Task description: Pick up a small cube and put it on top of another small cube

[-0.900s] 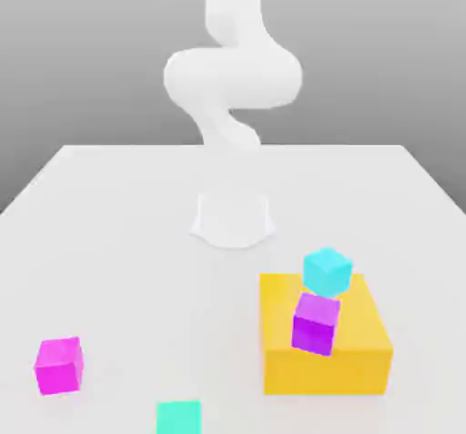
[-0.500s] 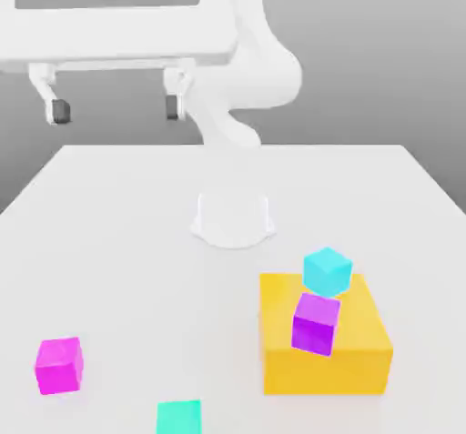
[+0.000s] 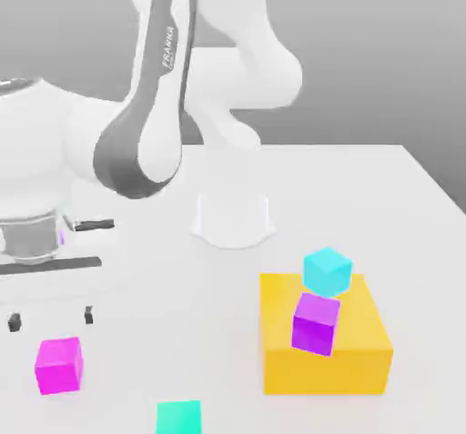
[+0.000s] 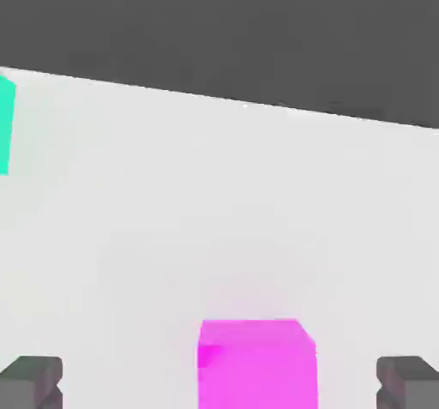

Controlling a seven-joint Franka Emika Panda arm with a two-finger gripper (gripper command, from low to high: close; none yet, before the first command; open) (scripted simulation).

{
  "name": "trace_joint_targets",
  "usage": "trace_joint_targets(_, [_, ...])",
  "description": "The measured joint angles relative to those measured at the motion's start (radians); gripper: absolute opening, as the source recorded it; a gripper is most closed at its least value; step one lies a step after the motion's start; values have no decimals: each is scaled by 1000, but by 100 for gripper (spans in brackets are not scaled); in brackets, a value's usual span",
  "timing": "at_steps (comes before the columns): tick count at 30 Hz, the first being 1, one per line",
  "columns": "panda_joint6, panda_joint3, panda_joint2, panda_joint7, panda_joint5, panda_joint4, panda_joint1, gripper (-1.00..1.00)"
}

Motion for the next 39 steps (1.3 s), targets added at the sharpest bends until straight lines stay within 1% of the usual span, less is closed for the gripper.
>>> trace_joint_targets(4, [104,103,146,-92,108,30,-88,0])
trace_joint_targets(5, [120,121,167,-104,124,34,-103,-100])
trace_joint_targets(11, [125,129,178,-109,132,37,-109,-100])
trace_joint_targets(12, [116,118,165,-102,122,34,-100,-100])
trace_joint_targets(16, [25,25,39,-23,15,3,-30,-100])
trace_joint_targets(18, [-21,23,-32,-6,-30,-21,5,-100])
trace_joint_targets(22, [-97,98,-170,-38,-81,-83,88,-100])
trace_joint_targets(26, [-171,163,-309,-85,-118,-148,222,-100])
trace_joint_targets(29, [-224,211,-414,-119,-149,-197,278,-100])
trace_joint_targets(37, [-363,380,-702,-221,-219,-329,447,-100])
trace_joint_targets(39, [-382,417,-760,-244,-233,-362,487,-100])
